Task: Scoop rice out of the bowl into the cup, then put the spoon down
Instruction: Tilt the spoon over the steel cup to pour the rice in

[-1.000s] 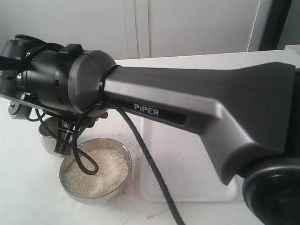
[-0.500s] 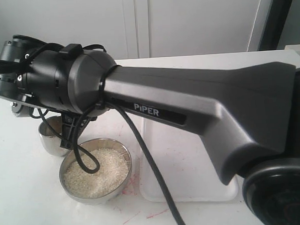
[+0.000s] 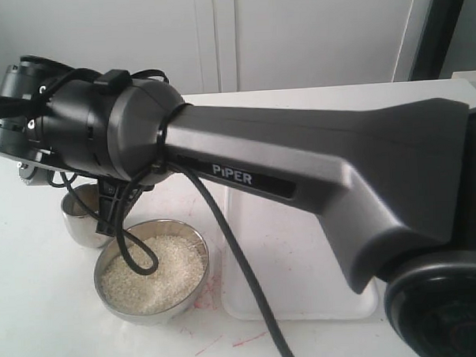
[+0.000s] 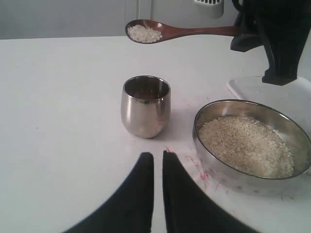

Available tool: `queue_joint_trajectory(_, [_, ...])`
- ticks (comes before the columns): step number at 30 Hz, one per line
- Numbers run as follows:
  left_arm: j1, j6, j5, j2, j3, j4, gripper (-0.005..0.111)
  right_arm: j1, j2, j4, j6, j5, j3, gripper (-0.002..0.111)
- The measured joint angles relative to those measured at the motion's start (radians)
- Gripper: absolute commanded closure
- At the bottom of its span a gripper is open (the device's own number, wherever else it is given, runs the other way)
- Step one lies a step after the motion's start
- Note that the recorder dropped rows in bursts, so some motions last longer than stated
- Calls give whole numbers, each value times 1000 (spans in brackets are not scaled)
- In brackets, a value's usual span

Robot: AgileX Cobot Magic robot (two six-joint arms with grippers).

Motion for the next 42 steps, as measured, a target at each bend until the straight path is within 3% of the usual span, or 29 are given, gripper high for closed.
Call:
queue_joint_trajectory(13, [0, 0, 0, 0, 0, 0, 92, 0, 0, 36, -8, 0, 36, 108])
queue_joint_trajectory(18, [0, 0, 0, 0, 0, 0, 92, 0, 4, -15, 34, 0, 114, 108])
queue_joint_trajectory(42, [0, 0, 0, 0, 0, 0, 92, 9, 4, -122, 42, 0, 115, 108])
